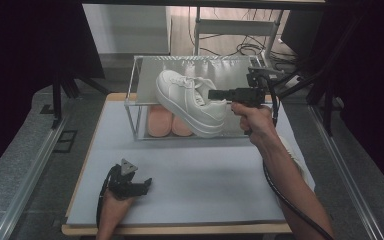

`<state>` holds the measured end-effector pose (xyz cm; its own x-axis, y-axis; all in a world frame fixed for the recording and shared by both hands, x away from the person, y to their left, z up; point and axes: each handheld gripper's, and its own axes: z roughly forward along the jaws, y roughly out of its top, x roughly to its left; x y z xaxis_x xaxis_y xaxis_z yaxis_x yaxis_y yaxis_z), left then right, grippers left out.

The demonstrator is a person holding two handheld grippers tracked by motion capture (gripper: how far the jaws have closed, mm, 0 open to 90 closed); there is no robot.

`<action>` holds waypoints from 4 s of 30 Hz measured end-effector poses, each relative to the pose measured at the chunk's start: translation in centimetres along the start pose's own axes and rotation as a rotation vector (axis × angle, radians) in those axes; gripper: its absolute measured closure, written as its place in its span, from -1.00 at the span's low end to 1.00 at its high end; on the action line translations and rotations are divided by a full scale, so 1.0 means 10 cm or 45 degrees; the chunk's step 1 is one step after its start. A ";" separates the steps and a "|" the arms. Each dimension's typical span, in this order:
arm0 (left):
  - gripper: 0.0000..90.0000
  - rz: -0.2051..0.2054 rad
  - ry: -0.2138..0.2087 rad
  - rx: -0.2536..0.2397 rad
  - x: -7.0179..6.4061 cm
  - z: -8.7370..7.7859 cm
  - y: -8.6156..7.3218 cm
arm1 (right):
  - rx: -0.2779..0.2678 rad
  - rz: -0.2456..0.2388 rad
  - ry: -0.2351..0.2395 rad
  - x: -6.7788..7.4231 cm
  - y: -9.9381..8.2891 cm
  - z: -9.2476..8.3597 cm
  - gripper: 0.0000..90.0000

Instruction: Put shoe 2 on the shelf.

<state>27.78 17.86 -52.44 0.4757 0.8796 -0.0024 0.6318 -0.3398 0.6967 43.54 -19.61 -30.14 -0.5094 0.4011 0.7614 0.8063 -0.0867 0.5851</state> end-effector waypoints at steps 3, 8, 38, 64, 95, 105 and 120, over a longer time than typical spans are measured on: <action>-0.71 -0.003 0.001 -0.005 0.00 0.00 0.00 | -0.034 0.004 -0.060 -0.06 0.07 0.03 0.81; -0.71 -0.004 0.002 -0.006 0.00 0.00 0.00 | -0.100 0.008 -0.156 -0.14 0.19 0.09 0.81; -0.70 0.000 0.011 -0.014 -0.02 0.00 0.00 | -0.239 -0.238 -0.222 -0.23 0.25 -0.27 0.07; -0.70 0.000 0.014 -0.018 -0.02 0.00 0.00 | -0.090 -0.481 -0.095 -0.10 -0.74 -0.30 0.82; -0.70 -0.005 0.004 -0.011 -0.01 0.01 0.00 | -0.004 -0.547 -0.144 -0.11 -0.57 0.45 1.00; -0.70 -0.005 0.002 -0.010 -0.01 0.00 0.00 | 0.009 -0.546 -0.156 -0.14 -0.42 0.77 1.00; -0.70 -0.004 0.001 -0.009 0.00 0.00 0.00 | 0.034 -0.545 -0.160 -0.12 -0.33 1.05 1.00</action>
<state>27.78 17.81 -52.48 0.4731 0.8810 -0.0038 0.6289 -0.3347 0.7018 44.66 -10.25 -35.86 -0.7597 0.5037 0.4112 0.5390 0.1341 0.8316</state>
